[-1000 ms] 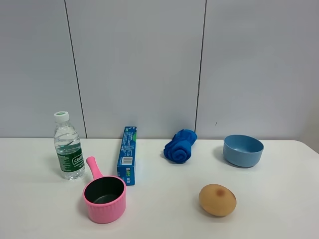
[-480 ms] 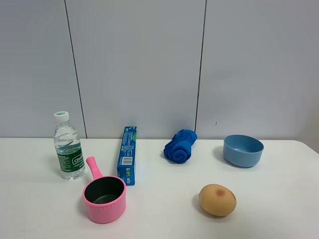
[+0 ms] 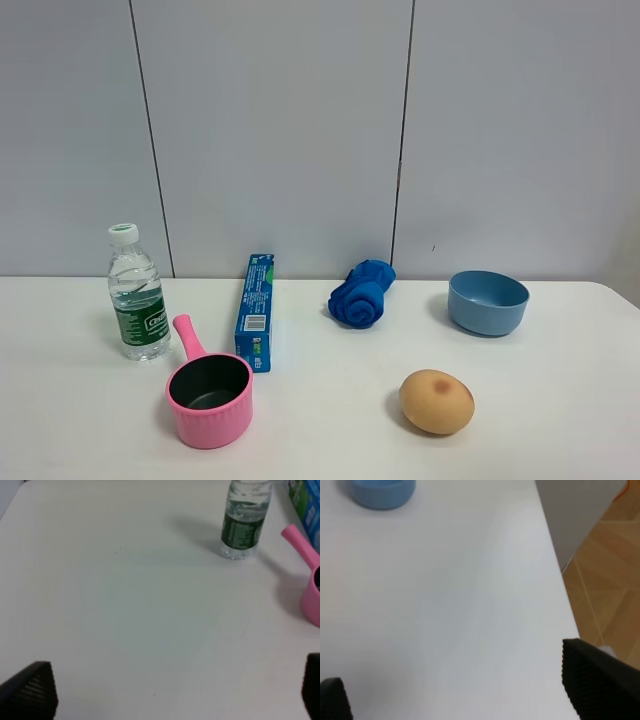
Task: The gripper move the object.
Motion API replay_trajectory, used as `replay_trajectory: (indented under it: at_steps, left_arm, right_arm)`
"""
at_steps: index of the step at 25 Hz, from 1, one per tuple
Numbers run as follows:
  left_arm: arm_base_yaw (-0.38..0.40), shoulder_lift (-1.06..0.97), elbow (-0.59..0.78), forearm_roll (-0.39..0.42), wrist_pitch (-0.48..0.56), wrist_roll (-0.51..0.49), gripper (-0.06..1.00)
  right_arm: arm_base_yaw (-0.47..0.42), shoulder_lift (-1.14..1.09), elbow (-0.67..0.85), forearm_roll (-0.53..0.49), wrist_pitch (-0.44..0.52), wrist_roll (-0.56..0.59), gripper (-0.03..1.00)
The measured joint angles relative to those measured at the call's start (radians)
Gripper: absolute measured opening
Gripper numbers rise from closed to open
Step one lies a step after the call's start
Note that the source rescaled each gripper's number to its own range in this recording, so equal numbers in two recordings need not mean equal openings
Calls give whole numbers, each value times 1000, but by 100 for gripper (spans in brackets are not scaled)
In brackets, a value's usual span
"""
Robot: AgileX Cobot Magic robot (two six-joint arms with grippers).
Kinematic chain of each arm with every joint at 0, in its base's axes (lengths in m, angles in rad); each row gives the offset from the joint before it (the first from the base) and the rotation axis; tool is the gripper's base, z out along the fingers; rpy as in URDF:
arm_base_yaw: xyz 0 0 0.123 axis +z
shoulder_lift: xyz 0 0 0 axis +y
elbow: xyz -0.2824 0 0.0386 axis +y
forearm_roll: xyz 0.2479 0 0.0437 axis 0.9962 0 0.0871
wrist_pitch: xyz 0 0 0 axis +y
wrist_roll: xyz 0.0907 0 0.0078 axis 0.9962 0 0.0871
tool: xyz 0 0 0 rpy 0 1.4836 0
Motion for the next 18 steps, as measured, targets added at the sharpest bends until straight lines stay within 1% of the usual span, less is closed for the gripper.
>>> replay_trajectory:
  at_steps: [6,18]
  left_arm:
    - [0,0,0,0,0,0,100]
    - [0,0,0,0,0,0,100]
  right_arm:
    - [0,-113,117,10,-1,5,84]
    - [0,-195,120,8,-7,23,83]
